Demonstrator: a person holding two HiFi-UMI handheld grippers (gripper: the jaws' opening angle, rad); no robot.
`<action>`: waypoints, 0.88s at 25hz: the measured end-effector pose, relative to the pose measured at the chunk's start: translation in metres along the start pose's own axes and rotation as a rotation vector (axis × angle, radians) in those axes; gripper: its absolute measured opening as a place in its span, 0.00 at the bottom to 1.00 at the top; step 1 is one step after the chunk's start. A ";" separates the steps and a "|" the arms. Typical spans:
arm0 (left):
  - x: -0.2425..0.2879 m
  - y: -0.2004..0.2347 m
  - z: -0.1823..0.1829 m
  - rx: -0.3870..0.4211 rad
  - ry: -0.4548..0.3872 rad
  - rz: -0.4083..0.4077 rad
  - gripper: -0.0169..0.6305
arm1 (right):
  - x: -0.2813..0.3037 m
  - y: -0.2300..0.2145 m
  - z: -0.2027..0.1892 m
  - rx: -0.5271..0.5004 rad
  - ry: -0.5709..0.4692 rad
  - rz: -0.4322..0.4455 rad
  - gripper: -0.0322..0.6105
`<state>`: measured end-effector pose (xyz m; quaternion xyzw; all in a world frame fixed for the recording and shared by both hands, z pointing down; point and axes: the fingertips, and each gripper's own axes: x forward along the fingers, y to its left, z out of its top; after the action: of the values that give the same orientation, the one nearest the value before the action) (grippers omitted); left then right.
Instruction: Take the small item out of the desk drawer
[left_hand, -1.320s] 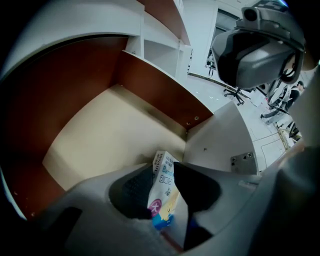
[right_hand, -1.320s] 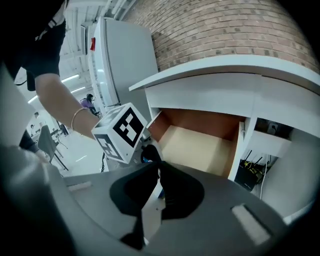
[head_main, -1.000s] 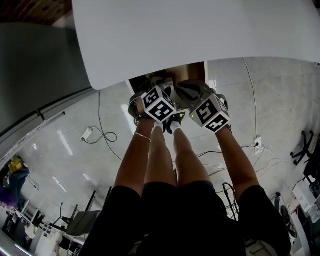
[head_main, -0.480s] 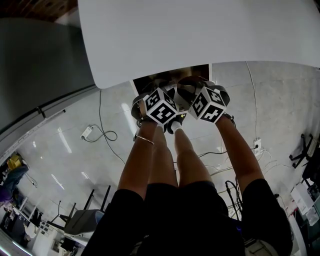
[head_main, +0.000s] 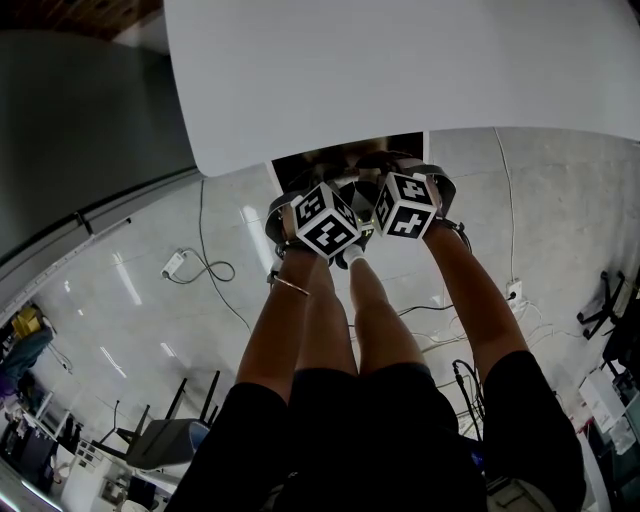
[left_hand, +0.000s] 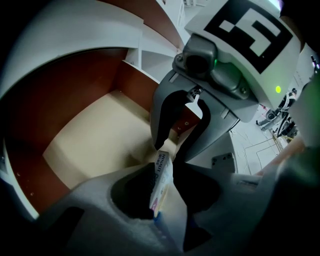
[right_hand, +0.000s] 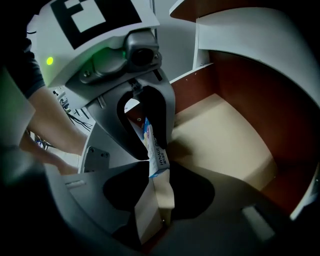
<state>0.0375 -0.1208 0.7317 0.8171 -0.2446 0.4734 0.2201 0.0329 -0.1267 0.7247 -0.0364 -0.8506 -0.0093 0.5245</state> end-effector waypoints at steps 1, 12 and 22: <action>0.000 -0.001 0.000 0.001 -0.001 -0.002 0.19 | 0.003 0.000 -0.001 -0.004 0.008 0.002 0.26; -0.005 -0.008 -0.001 0.020 -0.007 -0.012 0.19 | 0.020 0.006 -0.004 -0.044 0.057 0.024 0.28; -0.008 -0.008 -0.003 -0.008 -0.037 -0.022 0.10 | 0.028 0.014 -0.005 -0.110 0.078 0.053 0.21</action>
<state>0.0365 -0.1111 0.7252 0.8275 -0.2415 0.4549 0.2237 0.0263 -0.1113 0.7517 -0.0872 -0.8264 -0.0439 0.5545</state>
